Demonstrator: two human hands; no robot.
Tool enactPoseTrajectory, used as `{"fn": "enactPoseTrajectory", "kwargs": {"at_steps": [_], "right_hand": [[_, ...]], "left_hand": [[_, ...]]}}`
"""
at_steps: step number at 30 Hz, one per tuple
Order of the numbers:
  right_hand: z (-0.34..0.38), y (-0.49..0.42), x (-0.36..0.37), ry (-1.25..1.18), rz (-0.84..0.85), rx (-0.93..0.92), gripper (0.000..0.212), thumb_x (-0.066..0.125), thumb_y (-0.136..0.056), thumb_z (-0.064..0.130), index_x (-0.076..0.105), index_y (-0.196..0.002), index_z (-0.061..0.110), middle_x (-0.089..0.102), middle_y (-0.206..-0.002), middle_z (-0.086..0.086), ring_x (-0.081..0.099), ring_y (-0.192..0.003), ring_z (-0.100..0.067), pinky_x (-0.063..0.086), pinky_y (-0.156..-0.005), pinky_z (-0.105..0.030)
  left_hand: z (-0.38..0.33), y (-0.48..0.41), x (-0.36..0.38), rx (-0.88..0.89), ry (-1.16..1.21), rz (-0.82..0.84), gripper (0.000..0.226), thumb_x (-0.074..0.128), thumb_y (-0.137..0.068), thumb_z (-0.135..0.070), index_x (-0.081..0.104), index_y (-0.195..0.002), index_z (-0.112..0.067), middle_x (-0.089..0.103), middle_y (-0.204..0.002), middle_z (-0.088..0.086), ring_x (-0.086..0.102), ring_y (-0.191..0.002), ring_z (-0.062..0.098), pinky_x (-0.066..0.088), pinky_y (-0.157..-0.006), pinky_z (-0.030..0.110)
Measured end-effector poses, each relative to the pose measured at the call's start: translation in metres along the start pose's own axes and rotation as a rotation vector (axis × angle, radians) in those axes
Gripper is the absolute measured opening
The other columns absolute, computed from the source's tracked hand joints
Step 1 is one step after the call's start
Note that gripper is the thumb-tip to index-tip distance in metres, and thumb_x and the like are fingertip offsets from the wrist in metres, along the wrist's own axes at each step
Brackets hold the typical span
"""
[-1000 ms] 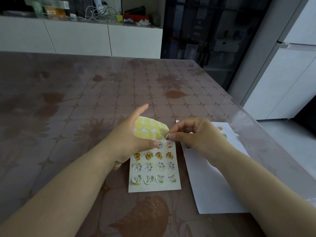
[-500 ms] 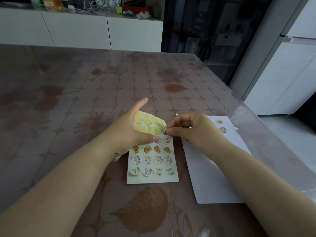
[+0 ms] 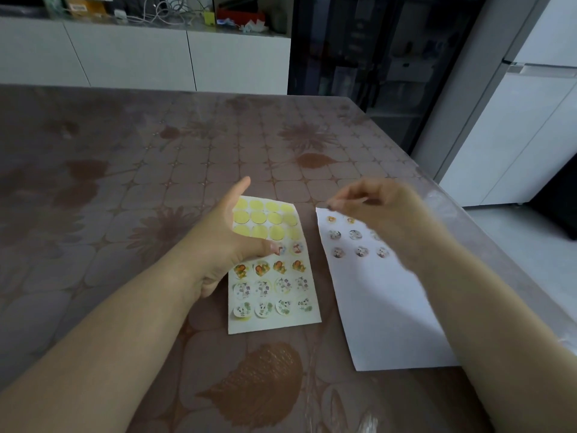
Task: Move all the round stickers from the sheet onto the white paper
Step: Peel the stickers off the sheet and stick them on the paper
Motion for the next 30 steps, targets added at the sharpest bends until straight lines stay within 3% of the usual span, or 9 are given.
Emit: {"fn": "enactPoseTrajectory", "kwargs": {"at_steps": [2,6,9,12,17,21,26,30], "right_hand": [[-0.003,0.000,-0.034,0.116,-0.009,0.013,0.005,0.075,-0.074,0.030,0.071,-0.074,0.027,0.071,-0.070,0.008,0.057,-0.056,-0.003,0.041,-0.056,-0.017],[-0.029,0.000,-0.074,0.407,0.170,0.232,0.007,0.077,-0.070,0.030,0.071,-0.071,0.028,0.070,-0.071,0.016,0.051,-0.064,-0.002,0.032,-0.062,-0.020],[-0.043,-0.004,-0.078,0.497,0.208,0.306,0.008,0.078,-0.068,0.034,0.070,-0.070,0.033,0.071,-0.089,0.002,0.047,-0.065,-0.009,0.034,-0.063,-0.024],[-0.048,-0.006,-0.076,0.514,0.234,0.317,0.015,0.080,-0.066,0.034,0.068,-0.077,0.034,0.067,-0.097,-0.001,0.047,-0.067,-0.012,0.036,-0.064,-0.025],[-0.058,-0.010,-0.074,0.565,0.254,0.372,0.037,0.081,-0.064,0.034,0.056,-0.091,0.036,0.061,-0.107,0.004,0.052,-0.084,-0.016,0.043,-0.087,-0.034],[-0.060,-0.012,-0.073,0.608,0.242,0.386,0.043,0.081,-0.066,0.034,0.052,-0.097,0.033,0.056,-0.109,0.003,0.051,-0.085,-0.018,0.042,-0.084,-0.033],[-0.063,-0.014,-0.075,0.589,0.225,0.421,0.046,0.083,-0.063,0.034,0.054,-0.099,0.031,0.054,-0.110,0.002,0.053,-0.087,-0.017,0.042,-0.083,-0.032],[-0.066,-0.014,-0.078,0.577,0.221,0.410,0.047,0.085,-0.058,0.037,0.054,-0.094,0.033,0.056,-0.099,0.006,0.059,-0.081,-0.018,0.042,-0.066,-0.028]], "left_hand": [[-0.001,0.000,0.000,0.003,0.014,-0.008,0.105,0.076,-0.063,0.010,0.031,-0.139,-0.047,0.056,-0.129,0.006,0.066,-0.102,0.023,0.057,-0.081,0.038],[-0.002,0.001,0.002,0.007,0.022,-0.008,0.103,0.075,-0.060,0.009,0.034,-0.138,-0.046,0.064,-0.118,0.006,0.070,-0.093,0.020,0.059,-0.067,0.031],[-0.002,0.001,0.004,-0.001,0.012,-0.007,0.101,0.074,-0.061,0.009,0.036,-0.136,-0.046,0.069,-0.107,0.006,0.072,-0.085,0.017,0.058,-0.062,0.028],[-0.002,0.002,0.005,-0.010,0.008,-0.002,0.103,0.075,-0.053,0.002,0.037,-0.136,-0.046,0.071,-0.101,0.004,0.073,-0.083,0.017,0.058,-0.063,0.030],[-0.003,0.003,0.004,-0.002,-0.006,-0.017,0.103,0.076,-0.048,-0.003,0.038,-0.135,-0.045,0.070,-0.105,0.003,0.071,-0.090,0.019,0.056,-0.072,0.034],[-0.003,0.002,0.004,0.008,-0.001,-0.009,0.104,0.075,-0.048,-0.004,0.037,-0.137,-0.043,0.071,-0.102,0.002,0.072,-0.085,0.015,0.058,-0.066,0.029],[-0.003,0.003,0.004,0.016,-0.009,-0.011,0.102,0.076,-0.051,-0.003,0.038,-0.136,-0.044,0.070,-0.106,0.004,0.071,-0.090,0.018,0.057,-0.071,0.031],[-0.002,0.002,0.002,0.022,-0.005,-0.023,0.094,0.074,-0.065,0.008,0.038,-0.135,-0.044,0.069,-0.109,0.005,0.069,-0.095,0.021,0.055,-0.076,0.036]]}}
Point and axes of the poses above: each hand's wrist, its own y-axis away from the middle knuckle, its own x-axis out of the palm, z = x × y, the point moved 4 cm from there along -y, towards the middle knuckle
